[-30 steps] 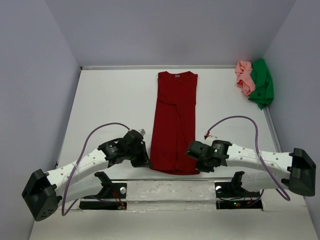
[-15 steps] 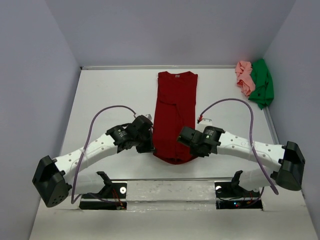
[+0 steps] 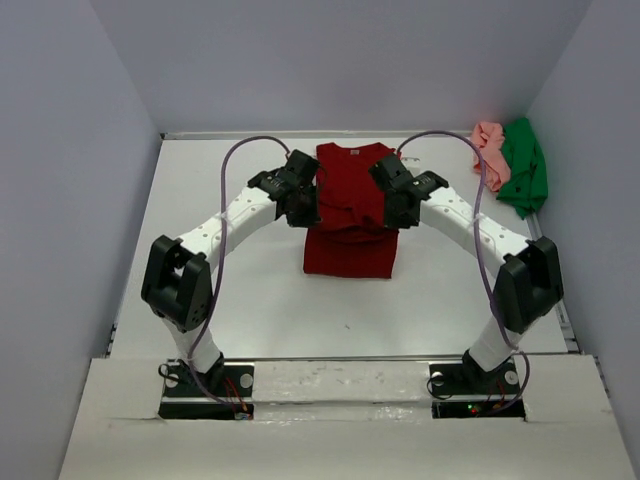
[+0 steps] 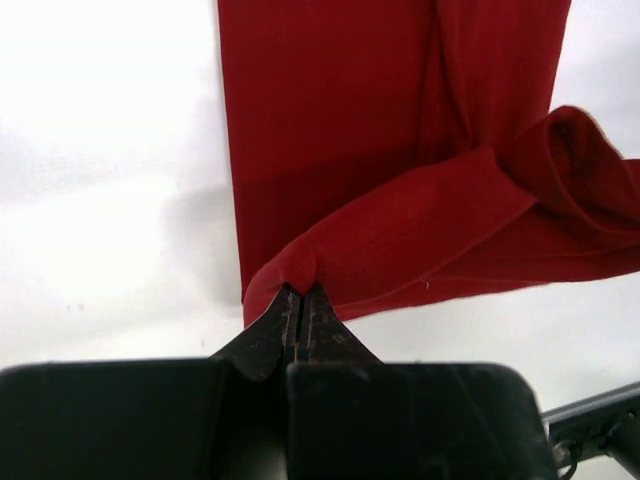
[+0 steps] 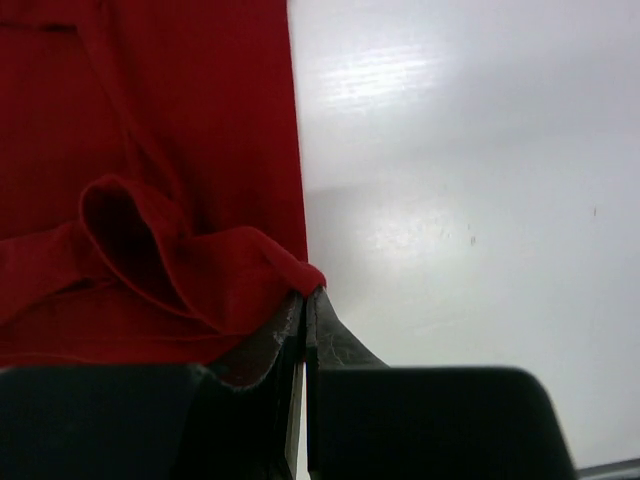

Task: Fold and stack the t-shirts
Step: Fold the tshirt

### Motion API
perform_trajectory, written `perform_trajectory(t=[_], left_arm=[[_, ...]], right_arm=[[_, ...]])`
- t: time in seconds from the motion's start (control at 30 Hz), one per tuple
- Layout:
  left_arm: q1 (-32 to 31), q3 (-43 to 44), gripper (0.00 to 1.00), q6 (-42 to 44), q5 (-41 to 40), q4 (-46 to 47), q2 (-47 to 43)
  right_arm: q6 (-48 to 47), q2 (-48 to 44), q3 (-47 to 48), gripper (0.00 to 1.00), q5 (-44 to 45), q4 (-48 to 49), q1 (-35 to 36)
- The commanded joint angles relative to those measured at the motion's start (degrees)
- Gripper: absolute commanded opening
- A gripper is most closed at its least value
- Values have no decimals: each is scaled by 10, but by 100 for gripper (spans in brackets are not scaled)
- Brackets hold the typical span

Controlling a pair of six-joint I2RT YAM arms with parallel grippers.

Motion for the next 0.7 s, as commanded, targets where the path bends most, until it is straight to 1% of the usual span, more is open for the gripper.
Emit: perform_trajectory(t=[0.0,0.03,0.07,0.13,0.17,0.27,0.4,0.53,0.67], left_arm=[[29,97,0,58,18,-14,55],[33,116,0,68,25,-19,73],[39,167,0,72,25,-45,115],[43,207,0,83,24,-59,147],[45,243,0,88,26,-63,177],[59,303,0,101,27,-90,225],[81,336,0,98,48,-94,264],[85,360,0,99,54,-95,293],[85,364,0,99,56,-91,302]], right_arm=[[-122,75,73,0,-59,58,-34],[-129,108,104,0,-61,57,-41],[-143,124,118,0,-69,58,-41],[-154,155,161,0,-78,53,-49],[-156,179,172,0,-78,51,-56],[-170,211,219,0,-99,50,-71],[-184,256,263,0,-103,32,-87],[-191,278,292,0,-103,21,-93],[-194,293,308,0,-96,14,-93]])
